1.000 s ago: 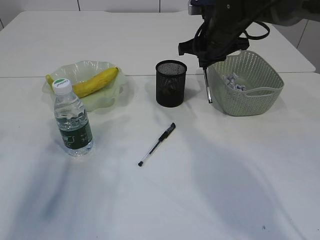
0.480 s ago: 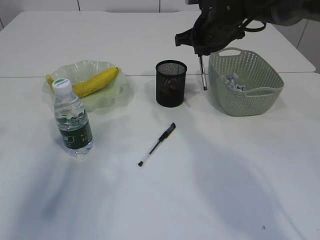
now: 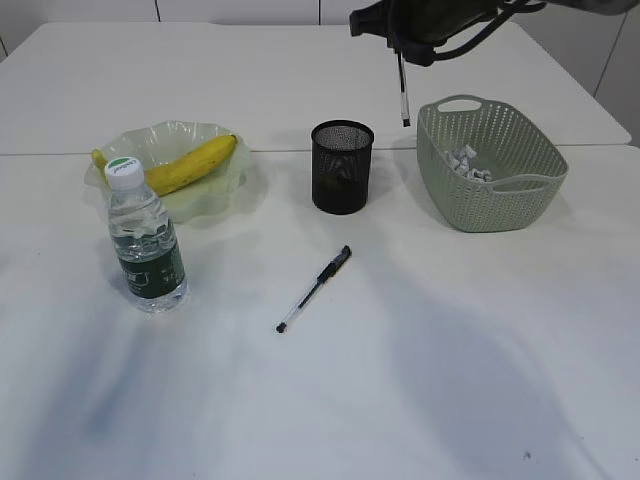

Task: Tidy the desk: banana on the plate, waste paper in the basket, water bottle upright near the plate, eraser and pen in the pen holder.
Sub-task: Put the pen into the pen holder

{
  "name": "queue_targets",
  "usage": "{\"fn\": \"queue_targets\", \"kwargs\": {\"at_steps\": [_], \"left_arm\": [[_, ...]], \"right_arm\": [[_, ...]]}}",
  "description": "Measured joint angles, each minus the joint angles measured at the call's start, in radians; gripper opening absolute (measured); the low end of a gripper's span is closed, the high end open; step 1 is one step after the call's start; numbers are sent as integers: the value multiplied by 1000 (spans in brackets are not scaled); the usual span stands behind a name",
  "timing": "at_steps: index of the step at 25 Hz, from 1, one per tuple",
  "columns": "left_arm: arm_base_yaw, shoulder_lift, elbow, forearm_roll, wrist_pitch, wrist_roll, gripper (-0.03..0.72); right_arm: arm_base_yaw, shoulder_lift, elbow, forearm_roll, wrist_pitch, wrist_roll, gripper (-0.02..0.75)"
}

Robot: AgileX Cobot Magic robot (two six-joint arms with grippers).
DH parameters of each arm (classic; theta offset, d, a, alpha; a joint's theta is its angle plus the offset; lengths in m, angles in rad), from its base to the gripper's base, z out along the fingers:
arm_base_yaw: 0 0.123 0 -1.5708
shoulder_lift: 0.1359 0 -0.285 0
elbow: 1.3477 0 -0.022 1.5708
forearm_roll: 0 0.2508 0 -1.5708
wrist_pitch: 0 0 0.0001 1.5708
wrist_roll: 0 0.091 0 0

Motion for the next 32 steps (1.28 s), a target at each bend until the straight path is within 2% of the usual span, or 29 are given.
{"fn": "queue_targets", "kwargs": {"at_steps": [20, 32], "left_arm": [[0, 1, 0, 0, -23, 2, 276], [0, 8, 0, 0, -24, 3, 276]], "right_arm": [[9, -17, 20, -55, -359, -2, 62], [9, -2, 209, -142, -689, -2, 62]]}}
